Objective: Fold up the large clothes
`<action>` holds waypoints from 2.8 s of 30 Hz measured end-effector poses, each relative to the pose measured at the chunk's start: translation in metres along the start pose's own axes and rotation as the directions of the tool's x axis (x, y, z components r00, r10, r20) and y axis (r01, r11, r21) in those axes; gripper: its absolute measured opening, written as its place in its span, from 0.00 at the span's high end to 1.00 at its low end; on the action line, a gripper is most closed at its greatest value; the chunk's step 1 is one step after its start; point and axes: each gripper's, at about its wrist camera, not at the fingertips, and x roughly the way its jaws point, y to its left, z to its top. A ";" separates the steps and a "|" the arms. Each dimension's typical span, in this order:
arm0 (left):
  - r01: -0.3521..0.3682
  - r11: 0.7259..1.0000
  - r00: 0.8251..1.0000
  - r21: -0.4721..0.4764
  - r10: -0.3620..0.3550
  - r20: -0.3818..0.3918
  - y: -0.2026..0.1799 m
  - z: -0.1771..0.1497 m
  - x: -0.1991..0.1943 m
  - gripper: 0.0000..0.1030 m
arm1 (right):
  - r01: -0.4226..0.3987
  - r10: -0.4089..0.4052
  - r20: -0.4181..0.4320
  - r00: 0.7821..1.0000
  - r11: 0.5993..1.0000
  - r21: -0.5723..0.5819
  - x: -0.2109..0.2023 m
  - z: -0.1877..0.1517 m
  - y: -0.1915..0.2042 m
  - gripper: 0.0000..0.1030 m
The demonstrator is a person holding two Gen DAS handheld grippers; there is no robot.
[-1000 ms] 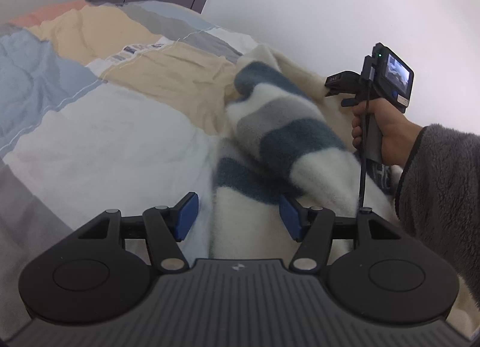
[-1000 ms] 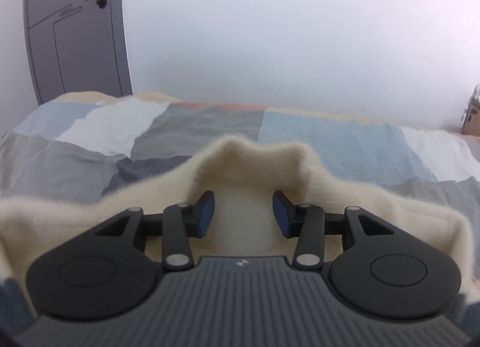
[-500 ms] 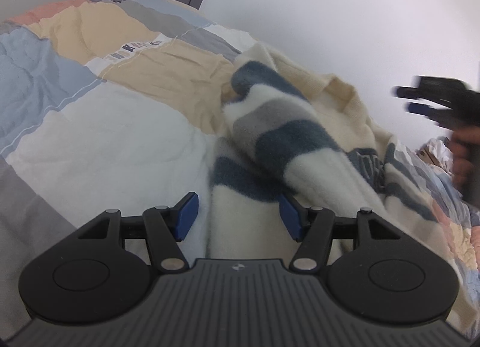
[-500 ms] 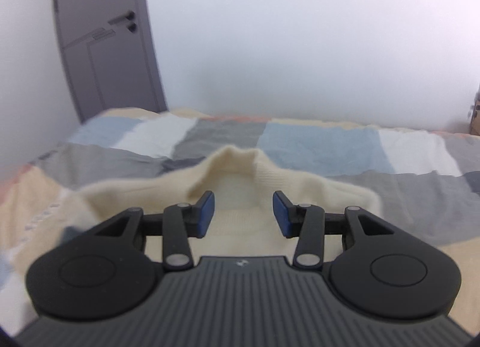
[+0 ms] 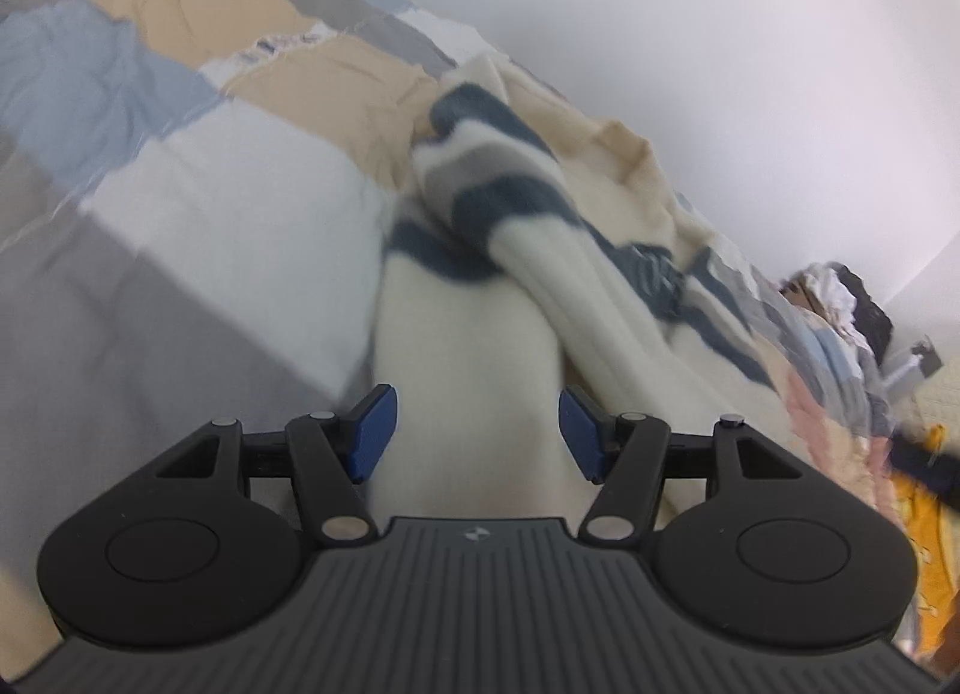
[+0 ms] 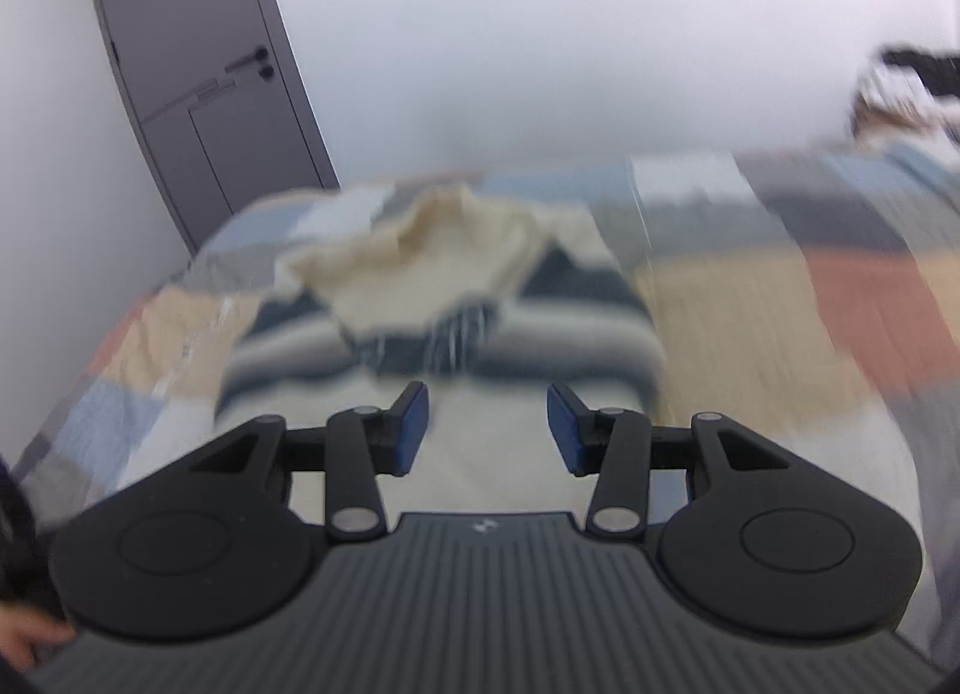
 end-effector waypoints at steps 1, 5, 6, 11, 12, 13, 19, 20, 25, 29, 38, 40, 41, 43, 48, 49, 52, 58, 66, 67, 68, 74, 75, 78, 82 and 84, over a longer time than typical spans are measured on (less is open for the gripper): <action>0.002 1.000 1.000 -0.005 -0.002 -0.012 -0.001 -0.006 -0.006 0.36 | 0.004 -0.004 -0.033 0.999 1.000 0.009 -0.007 -0.013 -0.002 0.55; -0.001 0.999 0.995 -0.045 -0.003 -0.102 -0.006 -0.026 -0.025 0.36 | 0.027 -0.014 -0.132 0.991 0.994 0.102 -0.027 -0.061 -0.018 0.54; 0.003 0.998 0.993 -0.060 -0.010 -0.121 -0.007 -0.030 -0.029 0.36 | 0.027 -0.008 -0.152 0.988 0.992 0.120 -0.029 -0.071 -0.021 0.54; -0.014 0.997 0.990 -0.073 0.004 -0.140 -0.010 -0.054 -0.044 0.30 | 0.017 0.018 -0.174 0.985 0.980 0.197 -0.036 -0.096 -0.035 0.45; -0.026 0.997 0.989 -0.076 0.015 -0.148 -0.009 -0.057 -0.044 0.30 | 0.016 0.023 -0.184 0.983 0.978 0.210 -0.036 -0.099 -0.038 0.40; -0.039 0.996 0.987 -0.083 0.026 -0.157 -0.009 -0.061 -0.044 0.30 | 0.014 0.030 -0.192 0.981 0.975 0.222 -0.037 -0.104 -0.040 0.38; -0.062 0.981 0.969 -0.184 0.015 -0.249 0.002 -0.071 -0.029 0.29 | 0.025 0.056 -0.287 0.956 0.962 0.271 -0.012 -0.131 -0.051 0.36; -0.059 0.980 0.966 -0.189 0.009 -0.258 0.002 -0.071 -0.025 0.30 | 0.034 0.061 -0.307 0.950 0.955 0.295 -0.006 -0.135 -0.055 0.37; -0.069 0.981 0.960 -0.181 0.016 -0.281 -0.002 -0.076 -0.014 0.29 | 0.060 0.082 -0.313 0.946 0.906 0.420 0.012 -0.142 -0.076 0.35; -0.079 0.976 0.959 -0.205 0.017 -0.284 0.002 -0.078 -0.008 0.29 | -0.023 0.197 -0.336 0.921 0.889 0.456 0.025 -0.149 -0.071 0.35; -0.060 0.956 0.972 -0.288 -0.009 -0.235 0.014 -0.077 -0.016 0.78 | -0.080 0.193 -0.253 0.948 0.914 0.397 0.003 -0.137 -0.065 0.84; -0.033 0.947 0.979 -0.319 -0.034 -0.202 0.019 -0.075 -0.024 0.80 | -0.114 0.203 -0.208 0.957 0.920 0.374 -0.009 -0.130 -0.064 0.86; -0.014 0.944 0.981 -0.329 -0.050 -0.186 0.020 -0.074 -0.029 0.81 | -0.113 0.187 -0.185 0.965 0.930 0.349 -0.017 -0.127 -0.063 0.86; 0.020 0.938 0.984 -0.346 -0.081 -0.161 0.020 -0.071 -0.038 0.81 | -0.101 0.158 -0.155 0.975 0.941 0.322 -0.030 -0.124 -0.061 0.87; -0.024 0.948 0.980 -0.318 -0.041 -0.197 0.015 -0.073 -0.031 0.81 | -0.005 0.095 -0.207 0.974 0.917 0.399 -0.027 -0.130 -0.082 0.87; -0.034 0.947 0.977 -0.319 -0.036 -0.209 0.016 -0.073 -0.028 0.80 | 0.001 0.103 -0.223 0.969 0.907 0.421 -0.021 -0.132 -0.086 0.86; -0.050 0.943 0.973 -0.330 -0.029 -0.228 0.019 -0.073 -0.023 0.79 | 0.001 0.125 -0.249 0.961 0.892 0.452 -0.016 -0.135 -0.088 0.84; -0.060 0.950 0.972 -0.306 -0.014 -0.235 0.017 -0.074 -0.018 0.77 | 0.034 0.142 -0.279 0.950 0.839 0.542 -0.010 -0.144 -0.096 0.72; -0.055 0.949 0.968 -0.311 -0.026 -0.250 0.018 -0.079 -0.009 0.69 | 0.019 0.211 -0.304 0.929 0.793 0.609 0.006 -0.149 -0.097 0.54; -0.053 0.948 0.968 -0.313 -0.028 -0.249 0.018 -0.079 -0.009 0.69 | 0.021 0.211 -0.311 0.927 0.796 0.605 0.009 -0.149 -0.097 0.54; -0.051 0.947 0.968 -0.318 -0.032 -0.250 0.018 -0.080 -0.008 0.69 | 0.022 0.212 -0.314 0.925 0.798 0.602 0.012 -0.150 -0.096 0.55; -0.018 0.944 0.968 -0.330 -0.066 -0.240 0.016 -0.075 -0.012 0.80 | -0.011 0.223 -0.305 0.926 0.823 0.568 0.016 -0.147 -0.091 0.82; -0.005 0.950 0.973 -0.314 -0.068 -0.221 0.013 -0.073 -0.017 0.82 | -0.023 0.219 -0.287 0.933 0.831 0.556 0.012 -0.145 -0.089 0.84; 0.056 0.970 0.987 -0.235 -0.089 -0.132 -0.006 -0.062 -0.042 0.83 | -0.121 0.241 -0.158 0.957 0.834 0.538 -0.013 -0.132 -0.084 0.85; 0.165 0.968 0.986 -0.189 -0.168 0.000 -0.025 -0.042 -0.085 0.84 | -0.225 0.251 0.007 0.968 0.853 0.471 -0.055 -0.109 -0.075 0.86; 0.206 0.964 0.978 -0.170 -0.201 0.051 -0.034 -0.038 -0.105 0.85 | -0.270 0.273 0.067 0.960 0.828 0.492 -0.071 -0.100 -0.076 0.86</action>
